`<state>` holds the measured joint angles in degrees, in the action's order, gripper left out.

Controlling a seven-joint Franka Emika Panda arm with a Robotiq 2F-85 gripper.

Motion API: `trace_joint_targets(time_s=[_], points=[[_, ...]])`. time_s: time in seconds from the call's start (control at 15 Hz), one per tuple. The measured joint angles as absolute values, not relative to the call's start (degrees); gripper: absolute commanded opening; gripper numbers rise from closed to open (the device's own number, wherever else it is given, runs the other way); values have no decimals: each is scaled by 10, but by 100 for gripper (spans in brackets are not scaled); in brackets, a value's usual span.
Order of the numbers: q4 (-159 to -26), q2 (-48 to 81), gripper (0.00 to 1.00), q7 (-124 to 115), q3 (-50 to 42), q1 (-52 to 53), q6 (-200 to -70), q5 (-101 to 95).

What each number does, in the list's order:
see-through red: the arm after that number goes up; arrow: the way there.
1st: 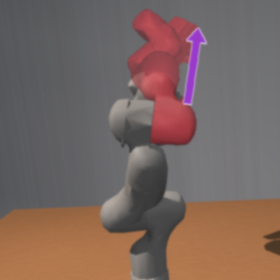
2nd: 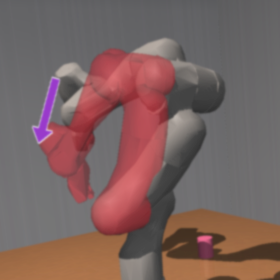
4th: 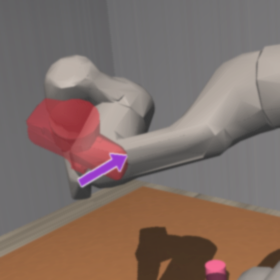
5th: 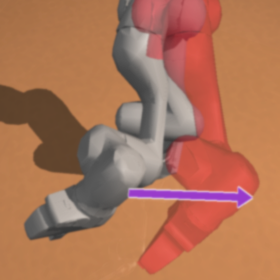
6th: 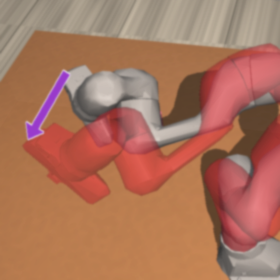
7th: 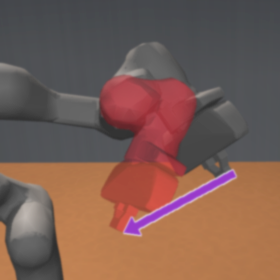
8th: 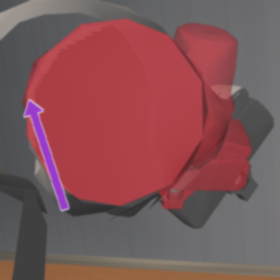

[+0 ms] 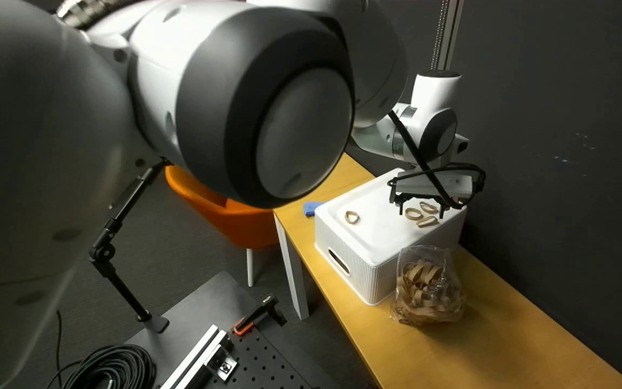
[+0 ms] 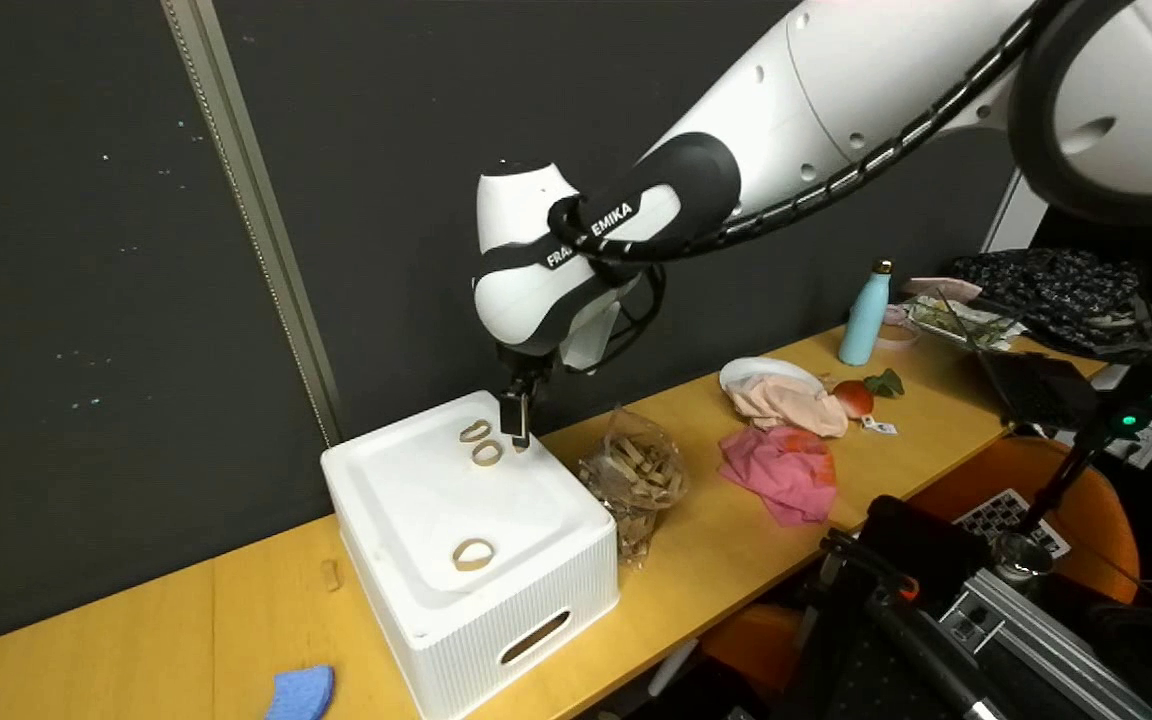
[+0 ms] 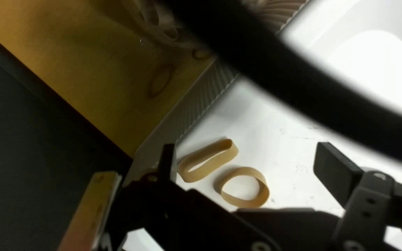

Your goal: Put the rubber bands inside the plastic

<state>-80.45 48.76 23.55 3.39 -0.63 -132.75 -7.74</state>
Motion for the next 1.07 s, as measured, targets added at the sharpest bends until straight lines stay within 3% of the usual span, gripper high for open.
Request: trace_joint_targets(time_s=[1.07], points=[[-611, 629, 100, 460, 72, -7, -1312, -95]])
